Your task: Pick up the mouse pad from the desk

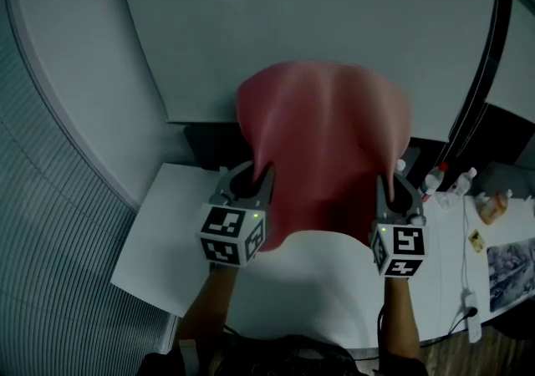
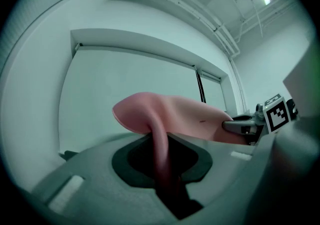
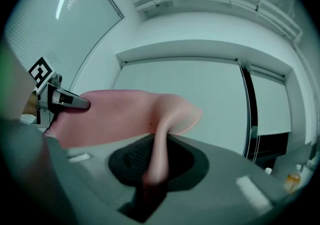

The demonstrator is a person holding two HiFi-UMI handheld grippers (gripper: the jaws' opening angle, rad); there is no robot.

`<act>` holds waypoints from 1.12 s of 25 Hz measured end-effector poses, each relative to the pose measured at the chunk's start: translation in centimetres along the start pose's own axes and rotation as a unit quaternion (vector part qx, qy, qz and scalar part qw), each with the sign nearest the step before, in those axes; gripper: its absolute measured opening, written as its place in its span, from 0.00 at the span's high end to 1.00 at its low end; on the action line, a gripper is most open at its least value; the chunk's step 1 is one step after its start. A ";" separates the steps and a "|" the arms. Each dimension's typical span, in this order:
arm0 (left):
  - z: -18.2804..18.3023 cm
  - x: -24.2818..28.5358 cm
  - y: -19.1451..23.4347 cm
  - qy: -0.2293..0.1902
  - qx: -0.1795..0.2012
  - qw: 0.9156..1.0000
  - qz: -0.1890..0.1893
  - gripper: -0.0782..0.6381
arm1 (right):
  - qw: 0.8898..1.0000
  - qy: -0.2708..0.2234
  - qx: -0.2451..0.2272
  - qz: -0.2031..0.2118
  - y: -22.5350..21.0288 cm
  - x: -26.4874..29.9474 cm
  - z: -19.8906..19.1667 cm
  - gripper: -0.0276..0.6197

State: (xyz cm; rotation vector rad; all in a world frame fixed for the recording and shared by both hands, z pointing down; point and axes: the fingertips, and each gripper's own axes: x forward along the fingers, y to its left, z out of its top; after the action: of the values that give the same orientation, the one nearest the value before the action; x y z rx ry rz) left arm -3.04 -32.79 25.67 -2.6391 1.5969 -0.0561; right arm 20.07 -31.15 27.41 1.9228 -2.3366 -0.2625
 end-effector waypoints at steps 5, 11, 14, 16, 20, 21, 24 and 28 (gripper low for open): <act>2.7 -0.3 -0.2 -0.030 0.016 0.999 0.002 0.80 | 0.999 -0.032 -0.005 -0.012 -0.4 -0.4 2.6 0.86; 5.4 -0.4 -0.6 -0.062 0.037 0.997 0.009 0.80 | 0.997 -0.071 -0.007 -0.027 -0.9 -0.9 5.0 0.86; 6.4 -0.6 -0.8 -0.077 0.045 0.996 0.012 0.80 | 0.996 -0.086 -0.012 -0.033 -1.0 -1.2 6.0 0.86; 6.8 -0.6 -0.9 -0.082 0.049 0.995 0.014 0.80 | 0.995 -0.092 -0.014 -0.036 -1.2 -1.3 6.4 0.86; 6.9 -0.6 -1.1 -0.087 0.049 0.995 0.014 0.80 | 0.995 -0.096 -0.018 -0.037 -1.3 -1.5 6.6 0.86; 6.8 -0.6 -1.1 -0.087 0.049 0.995 0.014 0.80 | 0.995 -0.096 -0.019 -0.037 -1.3 -1.5 6.6 0.86; 6.7 -0.7 -0.9 -0.085 0.048 0.995 0.015 0.80 | 0.994 -0.096 -0.021 -0.038 -1.1 -1.5 6.7 0.86; 6.8 -0.8 -0.8 -0.086 0.048 0.995 0.015 0.80 | 0.994 -0.096 -0.023 -0.037 -0.9 -1.5 6.8 0.86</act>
State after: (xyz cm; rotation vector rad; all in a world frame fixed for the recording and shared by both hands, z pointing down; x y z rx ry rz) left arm -2.33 -31.50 18.98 -2.4725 1.5381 0.0922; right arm 19.95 -29.41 20.65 2.0494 -2.3508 -0.5273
